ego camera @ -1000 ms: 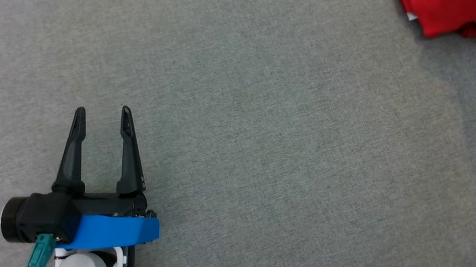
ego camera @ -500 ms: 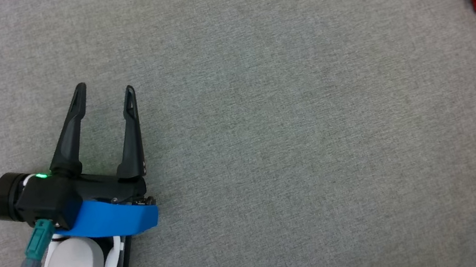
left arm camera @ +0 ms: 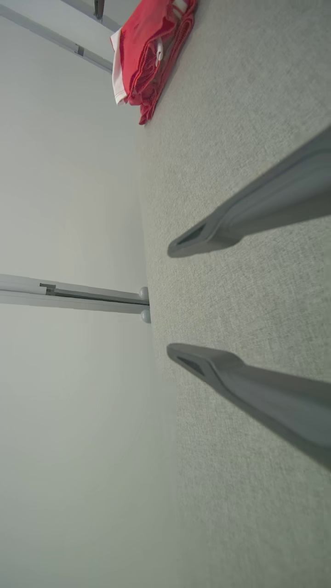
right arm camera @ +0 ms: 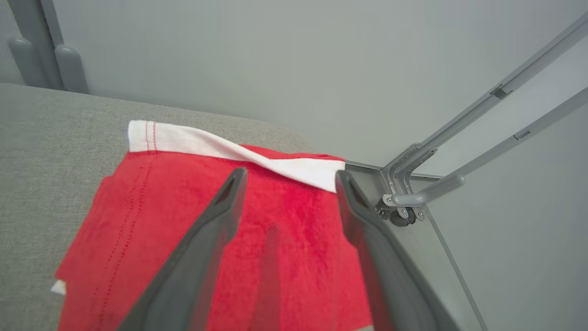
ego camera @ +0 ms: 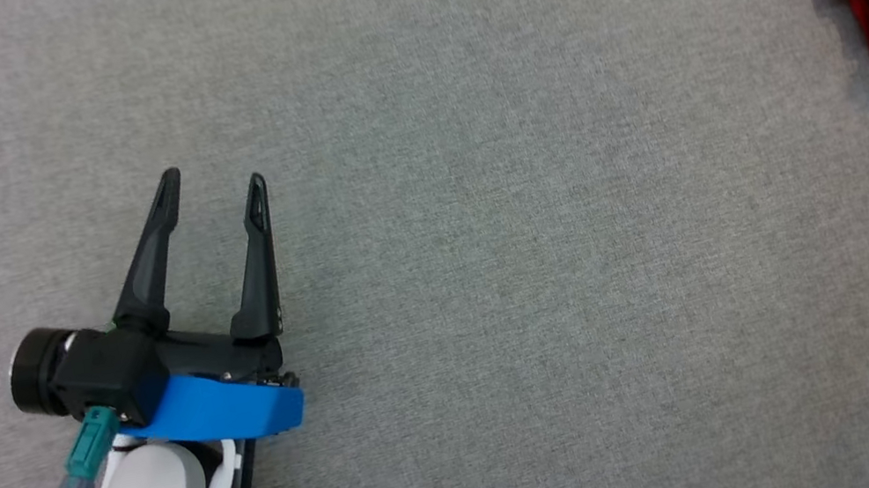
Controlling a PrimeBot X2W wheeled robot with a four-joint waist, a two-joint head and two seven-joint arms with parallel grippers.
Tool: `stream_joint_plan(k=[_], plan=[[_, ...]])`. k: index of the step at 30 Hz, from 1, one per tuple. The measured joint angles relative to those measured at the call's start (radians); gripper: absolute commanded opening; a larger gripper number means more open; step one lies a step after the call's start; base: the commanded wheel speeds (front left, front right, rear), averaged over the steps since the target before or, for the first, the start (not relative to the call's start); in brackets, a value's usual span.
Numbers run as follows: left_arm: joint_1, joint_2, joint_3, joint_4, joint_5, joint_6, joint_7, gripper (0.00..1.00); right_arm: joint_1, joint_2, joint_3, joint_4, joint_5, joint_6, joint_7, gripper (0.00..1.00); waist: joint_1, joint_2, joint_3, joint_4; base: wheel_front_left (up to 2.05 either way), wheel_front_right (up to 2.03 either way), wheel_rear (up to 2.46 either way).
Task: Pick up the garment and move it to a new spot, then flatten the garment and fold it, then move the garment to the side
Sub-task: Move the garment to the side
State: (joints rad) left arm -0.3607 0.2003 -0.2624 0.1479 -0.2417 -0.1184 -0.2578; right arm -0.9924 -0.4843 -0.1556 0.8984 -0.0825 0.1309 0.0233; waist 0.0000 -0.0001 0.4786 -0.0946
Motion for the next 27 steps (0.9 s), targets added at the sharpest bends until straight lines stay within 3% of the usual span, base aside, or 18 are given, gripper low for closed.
stream_joint_plan(k=[6, 12, 19, 27], plan=[[0.039, -0.026, 0.005, 0.041, -0.023, 0.012, -0.002, 1.0, 0.071, 0.04, 0.041, -0.044, 0.055, 0.0, -0.066, 1.0, -0.0001, 0.0, -0.092, 0.038, 0.0, 0.0, 0.0], [0.107, -0.036, 0.032, 0.063, -0.049, 0.028, -0.004, 1.0, 0.218, 0.088, 0.108, -0.156, 0.185, 0.0, -0.133, 1.0, -0.0003, -0.0002, -0.199, 0.077, 0.0, 0.0, 0.0], [0.208, -0.025, 0.065, 0.072, -0.063, 0.051, -0.004, 1.0, 0.442, 0.136, 0.17, -0.364, 0.285, 0.0, -0.121, 1.0, -0.0002, -0.0002, -0.3, 0.096, 0.0, 0.0, 0.0], [0.299, -0.024, 0.085, 0.041, -0.082, 0.093, 0.009, 1.0, 0.727, 0.256, 0.103, -0.624, 0.306, 0.0, -0.112, 1.0, -0.0002, -0.0003, -0.386, 0.103, 0.0, 0.0, 0.0]])
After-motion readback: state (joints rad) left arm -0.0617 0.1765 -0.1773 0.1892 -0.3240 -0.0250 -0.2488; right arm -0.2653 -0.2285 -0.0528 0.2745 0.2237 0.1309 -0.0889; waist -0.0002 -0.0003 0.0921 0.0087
